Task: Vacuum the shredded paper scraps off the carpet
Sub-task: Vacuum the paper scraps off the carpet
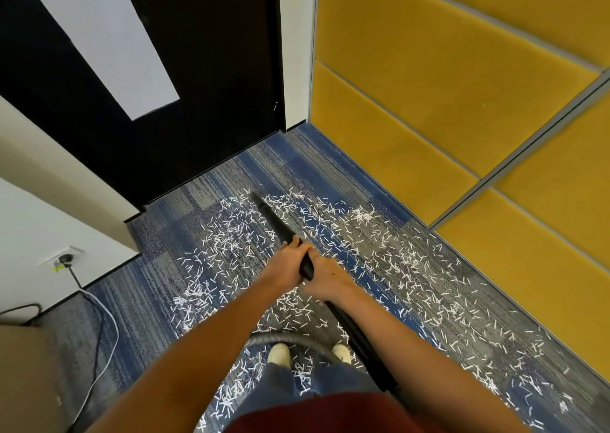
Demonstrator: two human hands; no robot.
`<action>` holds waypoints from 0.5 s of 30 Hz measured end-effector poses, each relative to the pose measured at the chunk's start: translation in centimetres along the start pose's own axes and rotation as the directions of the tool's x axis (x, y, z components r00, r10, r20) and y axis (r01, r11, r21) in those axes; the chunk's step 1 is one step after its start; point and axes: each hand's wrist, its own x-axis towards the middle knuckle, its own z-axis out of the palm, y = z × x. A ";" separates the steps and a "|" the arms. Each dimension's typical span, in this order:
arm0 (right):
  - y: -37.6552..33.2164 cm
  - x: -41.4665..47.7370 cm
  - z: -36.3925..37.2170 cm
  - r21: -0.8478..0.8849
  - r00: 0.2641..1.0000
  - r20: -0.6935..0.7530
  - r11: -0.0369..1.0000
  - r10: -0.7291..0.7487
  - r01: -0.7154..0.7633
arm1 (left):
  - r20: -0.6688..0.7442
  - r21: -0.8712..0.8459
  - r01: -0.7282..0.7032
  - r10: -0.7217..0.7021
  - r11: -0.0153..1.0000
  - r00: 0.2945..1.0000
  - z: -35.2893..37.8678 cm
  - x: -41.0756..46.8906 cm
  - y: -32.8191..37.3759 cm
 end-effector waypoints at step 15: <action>-1.8 1.7 -0.9 0.019 0.999 -0.043 0.999 0.030 -0.029 | 0.029 -0.046 -0.015 0.016 0.999 0.999 -1.6 1.7 -1.1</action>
